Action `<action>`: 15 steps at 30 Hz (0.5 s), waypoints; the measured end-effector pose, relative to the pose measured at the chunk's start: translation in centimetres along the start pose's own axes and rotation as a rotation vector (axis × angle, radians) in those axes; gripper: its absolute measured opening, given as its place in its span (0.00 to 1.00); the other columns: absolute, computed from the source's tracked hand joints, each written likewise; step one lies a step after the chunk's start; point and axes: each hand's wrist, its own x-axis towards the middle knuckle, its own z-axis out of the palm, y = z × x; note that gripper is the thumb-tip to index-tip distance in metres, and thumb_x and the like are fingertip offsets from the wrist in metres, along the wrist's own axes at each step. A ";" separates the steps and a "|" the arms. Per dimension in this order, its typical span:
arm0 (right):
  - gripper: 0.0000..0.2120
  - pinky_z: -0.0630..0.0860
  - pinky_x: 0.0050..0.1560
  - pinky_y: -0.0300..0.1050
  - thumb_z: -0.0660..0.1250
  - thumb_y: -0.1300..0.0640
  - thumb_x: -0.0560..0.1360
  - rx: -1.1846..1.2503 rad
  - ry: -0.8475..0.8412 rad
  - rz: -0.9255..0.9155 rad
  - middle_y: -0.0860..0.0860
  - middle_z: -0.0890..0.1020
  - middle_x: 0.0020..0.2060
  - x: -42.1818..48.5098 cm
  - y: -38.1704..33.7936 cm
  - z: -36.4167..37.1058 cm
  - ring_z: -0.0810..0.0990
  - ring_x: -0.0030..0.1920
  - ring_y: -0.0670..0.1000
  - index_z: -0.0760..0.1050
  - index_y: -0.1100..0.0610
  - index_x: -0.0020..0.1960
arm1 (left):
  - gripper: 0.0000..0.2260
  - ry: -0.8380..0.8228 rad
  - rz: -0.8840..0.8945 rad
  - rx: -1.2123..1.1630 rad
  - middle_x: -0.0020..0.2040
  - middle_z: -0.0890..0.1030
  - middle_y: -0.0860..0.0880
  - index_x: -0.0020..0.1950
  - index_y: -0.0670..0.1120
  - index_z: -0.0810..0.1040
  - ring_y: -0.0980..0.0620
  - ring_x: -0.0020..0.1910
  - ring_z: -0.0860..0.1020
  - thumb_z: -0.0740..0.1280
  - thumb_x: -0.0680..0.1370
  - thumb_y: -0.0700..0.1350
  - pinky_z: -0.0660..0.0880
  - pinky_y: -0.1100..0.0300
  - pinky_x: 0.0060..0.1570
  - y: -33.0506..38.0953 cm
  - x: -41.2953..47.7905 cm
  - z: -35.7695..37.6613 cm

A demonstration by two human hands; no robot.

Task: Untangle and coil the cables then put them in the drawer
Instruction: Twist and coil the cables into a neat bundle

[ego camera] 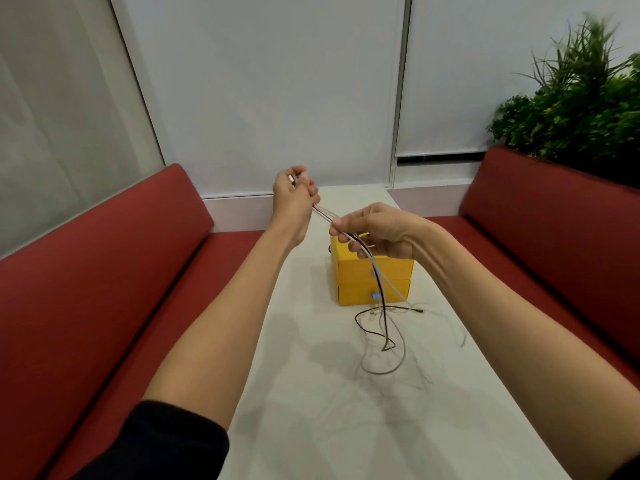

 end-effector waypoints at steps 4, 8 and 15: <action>0.09 0.72 0.30 0.37 0.69 0.54 0.75 -0.032 0.045 0.100 0.50 0.78 0.31 -0.2 2.4 -0.5 0.72 0.28 0.46 0.82 0.60 0.46 | 0.12 0.114 -0.103 -0.071 0.34 0.65 0.48 0.44 0.44 0.65 0.57 0.26 0.65 0.51 0.82 0.31 0.62 0.68 0.23 -3.3 0.7 -1.7; 0.07 0.72 0.29 0.37 0.70 0.55 0.74 -0.040 0.052 0.113 0.51 0.80 0.30 -1.3 3.8 -1.2 0.72 0.27 0.46 0.83 0.60 0.44 | 0.15 0.259 -0.172 -0.137 0.33 0.63 0.48 0.40 0.45 0.64 0.58 0.23 0.64 0.50 0.82 0.30 0.61 0.69 0.21 -4.9 1.4 -3.2; 0.07 0.71 0.32 0.36 0.71 0.57 0.74 -0.111 0.092 0.090 0.51 0.80 0.30 -3.6 4.5 -3.4 0.74 0.29 0.46 0.84 0.60 0.45 | 0.17 0.443 -0.181 -0.239 0.32 0.62 0.48 0.37 0.45 0.62 0.61 0.16 0.62 0.47 0.79 0.27 0.58 0.69 0.19 -5.1 2.6 -6.2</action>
